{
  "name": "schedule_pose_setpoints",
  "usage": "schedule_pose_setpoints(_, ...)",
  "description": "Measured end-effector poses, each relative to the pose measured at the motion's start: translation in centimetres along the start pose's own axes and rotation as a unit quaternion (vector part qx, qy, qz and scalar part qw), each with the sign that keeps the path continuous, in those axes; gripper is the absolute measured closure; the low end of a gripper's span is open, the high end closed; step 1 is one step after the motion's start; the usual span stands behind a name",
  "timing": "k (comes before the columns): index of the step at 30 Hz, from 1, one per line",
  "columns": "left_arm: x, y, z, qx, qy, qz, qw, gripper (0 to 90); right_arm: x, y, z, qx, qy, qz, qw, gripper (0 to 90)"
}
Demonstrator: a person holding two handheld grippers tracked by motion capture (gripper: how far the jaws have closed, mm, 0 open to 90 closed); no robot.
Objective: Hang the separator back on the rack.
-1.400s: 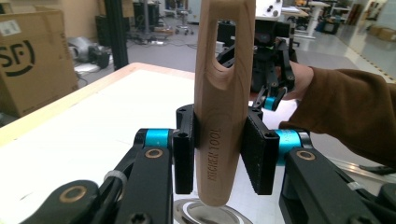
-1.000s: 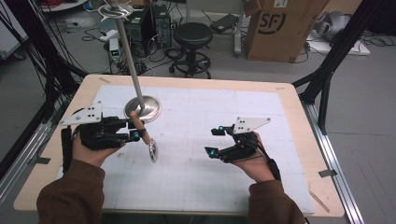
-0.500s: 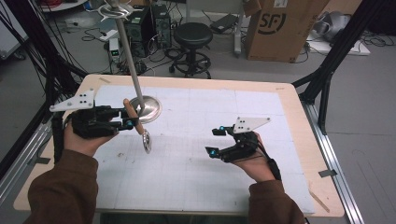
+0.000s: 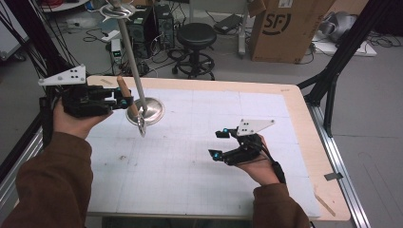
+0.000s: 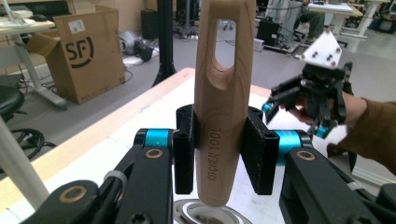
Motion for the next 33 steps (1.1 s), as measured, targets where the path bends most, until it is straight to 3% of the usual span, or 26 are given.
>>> schedule_pose_setpoints(8, -2.1, -0.2, -0.8, -0.007, 0.000, 0.001, 1.0000, 67.9, 0.1, 0.2, 0.0, -0.004, 0.001, -0.004, 1.0000, 26.7)
schedule_pose_setpoints(20, -5.0, -1.3, -2.6, -0.041, 0.005, -0.005, 0.9991, 67.9, 0.0, 0.1, 0.0, -0.004, 0.003, -0.001, 1.0000, 25.5)
schedule_pose_setpoints(33, -6.8, -2.5, -4.0, -0.061, 0.003, 0.000, 0.9981, 67.9, 0.2, 0.3, 0.2, -0.008, 0.011, -0.008, 0.9999, 21.3)
Point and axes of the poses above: each handheld gripper's, and its own axes: y roughly forward along the jaws, x roughly out of its underside, z roughly to its right, the point moved 1 cm from there along y, roughly forward along the jaws, and after that the axes turned 5 degrees about -x, right-handed, at the moved point
